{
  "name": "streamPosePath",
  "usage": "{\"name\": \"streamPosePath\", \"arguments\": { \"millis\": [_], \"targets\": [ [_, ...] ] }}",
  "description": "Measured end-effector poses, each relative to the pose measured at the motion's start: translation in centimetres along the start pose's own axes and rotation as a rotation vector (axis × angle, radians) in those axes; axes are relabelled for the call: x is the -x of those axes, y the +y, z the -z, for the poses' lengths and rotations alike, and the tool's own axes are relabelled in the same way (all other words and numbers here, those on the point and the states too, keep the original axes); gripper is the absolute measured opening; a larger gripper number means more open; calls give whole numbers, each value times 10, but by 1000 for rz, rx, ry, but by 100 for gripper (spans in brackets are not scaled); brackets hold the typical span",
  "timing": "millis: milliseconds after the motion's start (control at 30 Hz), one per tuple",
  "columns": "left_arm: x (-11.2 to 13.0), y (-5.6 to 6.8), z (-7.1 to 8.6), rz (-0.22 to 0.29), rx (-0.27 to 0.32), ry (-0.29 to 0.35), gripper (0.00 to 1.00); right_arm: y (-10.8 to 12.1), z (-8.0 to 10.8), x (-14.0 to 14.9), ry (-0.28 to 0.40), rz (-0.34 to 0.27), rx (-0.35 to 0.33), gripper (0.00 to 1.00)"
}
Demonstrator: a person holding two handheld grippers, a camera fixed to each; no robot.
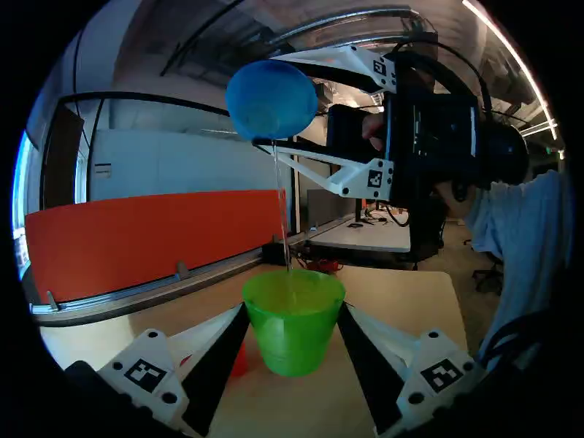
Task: Pour water
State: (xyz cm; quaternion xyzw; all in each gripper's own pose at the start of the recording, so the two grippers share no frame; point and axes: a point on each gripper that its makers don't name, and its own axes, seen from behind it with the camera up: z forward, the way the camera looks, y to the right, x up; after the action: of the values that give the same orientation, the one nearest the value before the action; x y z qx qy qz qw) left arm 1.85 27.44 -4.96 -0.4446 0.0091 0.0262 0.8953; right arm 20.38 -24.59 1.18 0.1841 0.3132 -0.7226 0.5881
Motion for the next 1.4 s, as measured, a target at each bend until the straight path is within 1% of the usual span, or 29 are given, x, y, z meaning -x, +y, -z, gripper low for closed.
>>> {"name": "streamPosePath", "arguments": {
  "millis": [167,300,467,600,700,800,900,1067,1400],
  "targets": [
    [-1,0,0,5,1,3,84,-1,-1,-6,8,40,4,92],
    [-1,-1,0,7,1,4,84,-3,-1,-10,14,52,3,92],
    [-1,-1,0,7,-2,6,84,-4,-1,-10,13,32,5,92],
    [-2,-2,0,6,-4,7,84,-6,1,-6,6,-24,2,92],
    [-3,-2,1,4,-5,9,84,-10,3,-2,0,-108,-3,92],
    [-5,-2,2,2,-6,12,84,-14,6,3,-8,-223,-8,92],
    [-7,-2,4,1,-8,14,84,-18,10,6,-17,-348,-15,92],
    [-9,-4,5,1,-11,16,84,-22,16,6,-16,-581,-23,92],
    [-14,-6,5,-11,-21,17,84,-26,28,-8,3,-968,-53,92]
  ]
}}
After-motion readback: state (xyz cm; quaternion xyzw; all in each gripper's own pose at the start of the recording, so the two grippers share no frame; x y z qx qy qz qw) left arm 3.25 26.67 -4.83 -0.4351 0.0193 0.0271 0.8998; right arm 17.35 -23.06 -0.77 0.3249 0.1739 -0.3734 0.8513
